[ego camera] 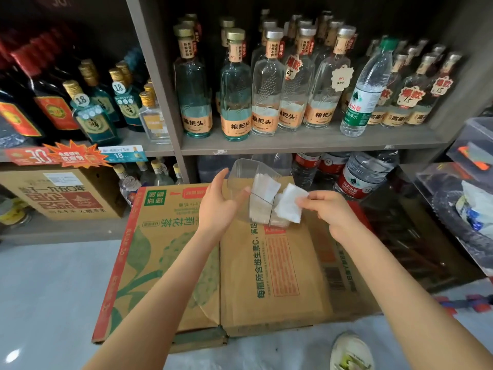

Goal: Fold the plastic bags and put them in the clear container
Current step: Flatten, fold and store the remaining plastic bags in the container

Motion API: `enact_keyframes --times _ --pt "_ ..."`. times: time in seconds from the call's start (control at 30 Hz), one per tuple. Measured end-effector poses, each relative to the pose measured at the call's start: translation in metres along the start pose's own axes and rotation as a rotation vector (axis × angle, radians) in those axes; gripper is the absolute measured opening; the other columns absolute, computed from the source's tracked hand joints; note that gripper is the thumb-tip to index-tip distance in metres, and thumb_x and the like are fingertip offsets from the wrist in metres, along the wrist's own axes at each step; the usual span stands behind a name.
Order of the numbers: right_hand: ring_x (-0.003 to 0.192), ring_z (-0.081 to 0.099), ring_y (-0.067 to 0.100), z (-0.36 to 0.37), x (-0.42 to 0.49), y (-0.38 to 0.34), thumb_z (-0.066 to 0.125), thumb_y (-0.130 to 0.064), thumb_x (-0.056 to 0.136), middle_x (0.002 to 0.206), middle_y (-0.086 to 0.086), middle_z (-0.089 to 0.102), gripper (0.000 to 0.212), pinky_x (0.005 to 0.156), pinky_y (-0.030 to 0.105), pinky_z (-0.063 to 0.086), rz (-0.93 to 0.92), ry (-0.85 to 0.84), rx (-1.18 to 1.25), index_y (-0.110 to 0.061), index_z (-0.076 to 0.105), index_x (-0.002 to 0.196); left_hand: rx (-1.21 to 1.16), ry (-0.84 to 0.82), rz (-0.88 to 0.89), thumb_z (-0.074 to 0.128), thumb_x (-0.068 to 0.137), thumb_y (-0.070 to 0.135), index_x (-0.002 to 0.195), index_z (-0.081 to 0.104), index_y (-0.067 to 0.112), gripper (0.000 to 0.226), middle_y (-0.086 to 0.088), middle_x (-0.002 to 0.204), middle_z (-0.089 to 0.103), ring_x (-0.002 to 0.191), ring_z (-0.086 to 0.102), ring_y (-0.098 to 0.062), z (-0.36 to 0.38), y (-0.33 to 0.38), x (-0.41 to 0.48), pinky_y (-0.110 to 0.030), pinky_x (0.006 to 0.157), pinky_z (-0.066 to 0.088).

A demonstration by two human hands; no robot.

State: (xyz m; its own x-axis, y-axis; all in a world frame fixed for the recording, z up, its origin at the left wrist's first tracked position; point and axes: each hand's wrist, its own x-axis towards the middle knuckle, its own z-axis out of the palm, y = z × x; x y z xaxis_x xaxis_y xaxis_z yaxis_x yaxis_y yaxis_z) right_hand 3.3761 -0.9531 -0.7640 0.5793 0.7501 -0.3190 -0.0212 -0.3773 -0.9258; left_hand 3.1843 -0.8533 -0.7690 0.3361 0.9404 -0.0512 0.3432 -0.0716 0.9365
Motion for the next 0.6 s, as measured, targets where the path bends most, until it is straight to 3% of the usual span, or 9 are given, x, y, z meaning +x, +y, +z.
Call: enact_keyframes --times 0.17,0.27,0.33,0.4,0.5,0.6 --pt "0.076 0.054 0.002 0.008 0.022 -0.002 0.072 -0.004 0.081 0.083 -0.004 0.063 0.009 0.061 0.016 0.036 0.011 0.053 -0.042 -0.009 0.067 0.086 -0.231 -0.117 -0.087 0.075 0.082 0.026 0.146 0.033 0.033 0.078 0.003 0.147 0.04 0.132 0.044 -0.019 0.007 -0.008 0.014 -0.038 0.108 0.037" --pt "0.095 0.06 0.017 0.016 0.028 0.009 0.077 -0.012 0.077 0.093 -0.003 0.066 0.012 0.085 0.034 0.047 -0.002 0.113 -0.116 -0.019 0.068 0.08 -0.259 -0.123 -0.031 0.074 0.083 0.018 0.144 0.035 0.032 0.074 0.009 0.138 0.043 0.119 0.049 -0.007 0.004 -0.01 0.009 -0.028 0.097 0.038" --pt "0.099 0.06 0.018 0.021 0.026 0.018 0.077 -0.018 0.077 0.096 -0.004 0.066 0.012 0.092 0.042 0.048 -0.037 0.171 -0.214 -0.02 0.071 0.087 -0.272 -0.121 0.005 0.077 0.081 0.02 0.143 0.038 0.033 0.074 0.012 0.14 0.045 0.119 0.048 -0.001 0.002 -0.017 0.004 -0.029 0.101 0.04" --pt "0.094 0.059 0.018 0.025 0.024 0.026 0.075 -0.024 0.079 0.093 -0.005 0.063 0.013 0.086 0.039 0.047 -0.165 0.243 -0.393 -0.02 0.073 0.09 -0.276 -0.122 0.03 0.077 0.08 0.02 0.142 0.04 0.033 0.074 0.014 0.14 0.048 0.121 0.048 0.004 0.0 -0.022 -0.003 -0.031 0.105 0.04" --pt "0.082 0.048 0.016 0.027 0.02 0.028 0.074 -0.032 0.08 0.084 -0.008 0.053 0.016 0.072 0.031 0.031 -0.456 0.349 -0.691 -0.022 0.075 0.092 -0.291 -0.112 0.058 0.074 0.078 0.021 0.14 0.04 0.034 0.072 0.019 0.134 0.051 0.119 0.049 0.01 -0.001 -0.024 -0.012 -0.028 0.106 0.04" --pt "0.084 0.045 0.015 0.024 0.017 0.028 0.075 -0.037 0.078 0.088 -0.006 0.05 0.029 0.074 0.029 0.027 -0.526 0.358 -0.762 -0.025 0.072 0.104 -0.289 -0.107 0.067 0.074 0.076 0.023 0.136 0.04 0.038 0.07 0.021 0.134 0.05 0.117 0.048 0.013 -0.001 -0.022 -0.014 -0.032 0.108 0.039"
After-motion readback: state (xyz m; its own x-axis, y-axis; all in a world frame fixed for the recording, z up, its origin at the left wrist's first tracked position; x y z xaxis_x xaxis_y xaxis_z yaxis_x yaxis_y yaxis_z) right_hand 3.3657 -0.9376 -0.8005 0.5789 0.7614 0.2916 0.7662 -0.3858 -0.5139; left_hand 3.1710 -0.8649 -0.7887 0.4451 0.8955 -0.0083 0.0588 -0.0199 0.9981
